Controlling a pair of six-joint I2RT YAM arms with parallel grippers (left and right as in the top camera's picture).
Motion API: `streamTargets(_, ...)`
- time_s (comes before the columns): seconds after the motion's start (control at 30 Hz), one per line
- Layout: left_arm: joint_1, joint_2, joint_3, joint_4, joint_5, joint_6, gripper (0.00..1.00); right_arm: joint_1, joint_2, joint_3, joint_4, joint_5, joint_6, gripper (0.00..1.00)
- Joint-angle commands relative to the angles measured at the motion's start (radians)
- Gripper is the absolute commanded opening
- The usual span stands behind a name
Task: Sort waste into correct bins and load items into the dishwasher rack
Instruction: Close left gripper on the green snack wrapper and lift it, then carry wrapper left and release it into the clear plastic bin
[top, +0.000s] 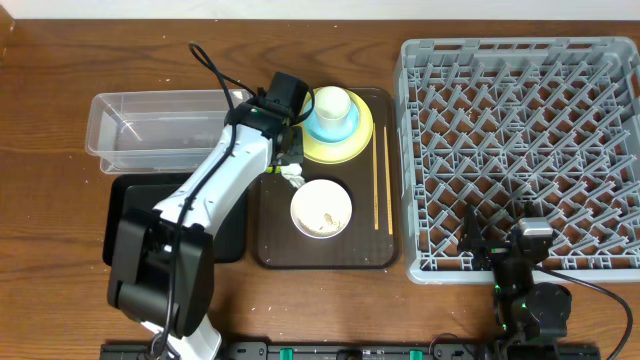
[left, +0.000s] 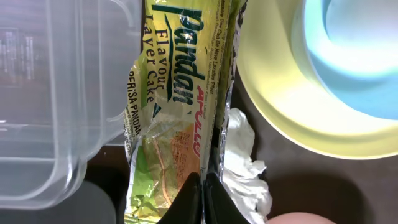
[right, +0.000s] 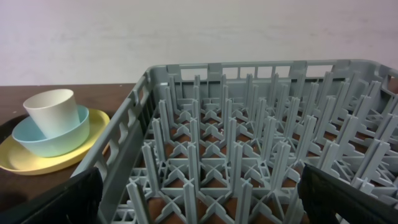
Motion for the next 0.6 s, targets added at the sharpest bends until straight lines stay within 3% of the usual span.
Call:
streamTargets(0.0, 0.005, -0.019, -0.004, -0.003, -0.013, -0.010, 0.06, -0.009, -0.001, -0.001, -0.004, 0.002, 0.013, 0.99)
streamTargets(0.23, 0.020, -0.144, -0.003, 0.063, -0.013, -0.010, 0.06, -0.009, -0.001, -0.001, -0.004, 0.003, 0.013, 0.99)
streamTargets(0.43, 0.115, -0.242, -0.003, 0.162, -0.017, -0.033, 0.06, -0.009, -0.001, -0.001, -0.005, 0.002, 0.013, 0.99)
streamTargets(0.57, 0.222, -0.238, -0.004, 0.182, -0.057, -0.170, 0.06, -0.009, -0.001, -0.001, -0.005, 0.002, 0.013, 0.99)
